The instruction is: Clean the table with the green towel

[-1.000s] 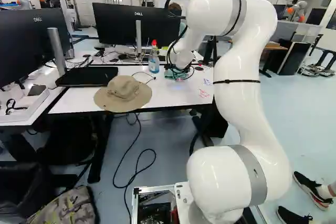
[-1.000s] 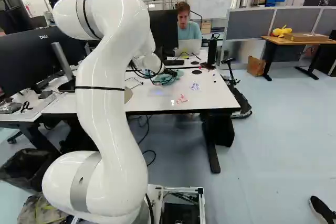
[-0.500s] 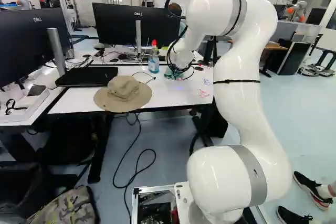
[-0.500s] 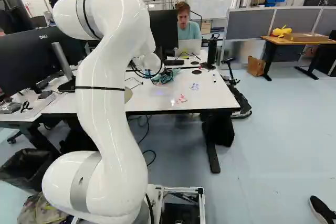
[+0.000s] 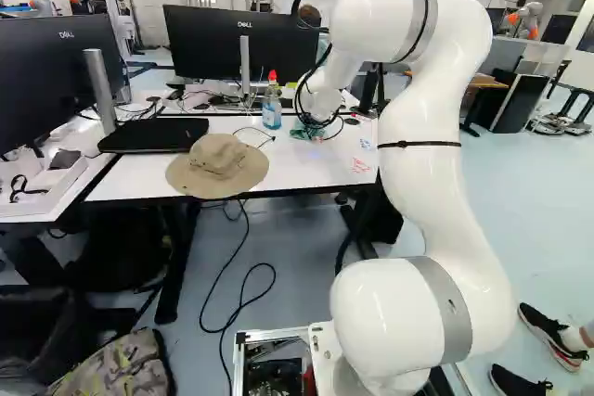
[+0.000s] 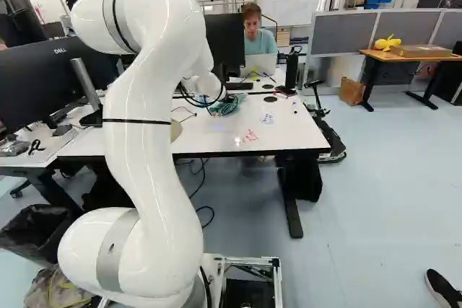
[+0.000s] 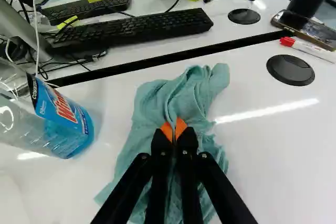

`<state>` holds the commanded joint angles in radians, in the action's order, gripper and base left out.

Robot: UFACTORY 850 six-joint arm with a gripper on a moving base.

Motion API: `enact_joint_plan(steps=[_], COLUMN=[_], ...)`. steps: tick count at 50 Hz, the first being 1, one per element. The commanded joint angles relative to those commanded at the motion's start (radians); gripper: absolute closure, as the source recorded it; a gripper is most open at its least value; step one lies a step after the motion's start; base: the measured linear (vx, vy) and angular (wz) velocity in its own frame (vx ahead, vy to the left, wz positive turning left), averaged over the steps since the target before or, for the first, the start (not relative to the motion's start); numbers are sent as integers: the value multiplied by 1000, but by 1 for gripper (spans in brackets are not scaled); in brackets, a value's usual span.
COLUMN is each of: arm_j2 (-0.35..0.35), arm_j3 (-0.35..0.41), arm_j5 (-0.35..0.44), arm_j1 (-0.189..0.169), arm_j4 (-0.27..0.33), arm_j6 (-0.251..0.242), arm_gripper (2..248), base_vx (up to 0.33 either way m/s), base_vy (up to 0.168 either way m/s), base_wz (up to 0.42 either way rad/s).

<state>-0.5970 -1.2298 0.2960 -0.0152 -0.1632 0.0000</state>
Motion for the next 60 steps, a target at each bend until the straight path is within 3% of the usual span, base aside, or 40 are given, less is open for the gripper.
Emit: enact_joint_plan(steps=[60], arm_j2=[127], arm_j3=[22], arm_j5=[0], arm_j1=[0], arm_j4=[0], arm_j6=[0], arm_gripper=[223], base_vx=[0], base_vy=[0], base_wz=[0])
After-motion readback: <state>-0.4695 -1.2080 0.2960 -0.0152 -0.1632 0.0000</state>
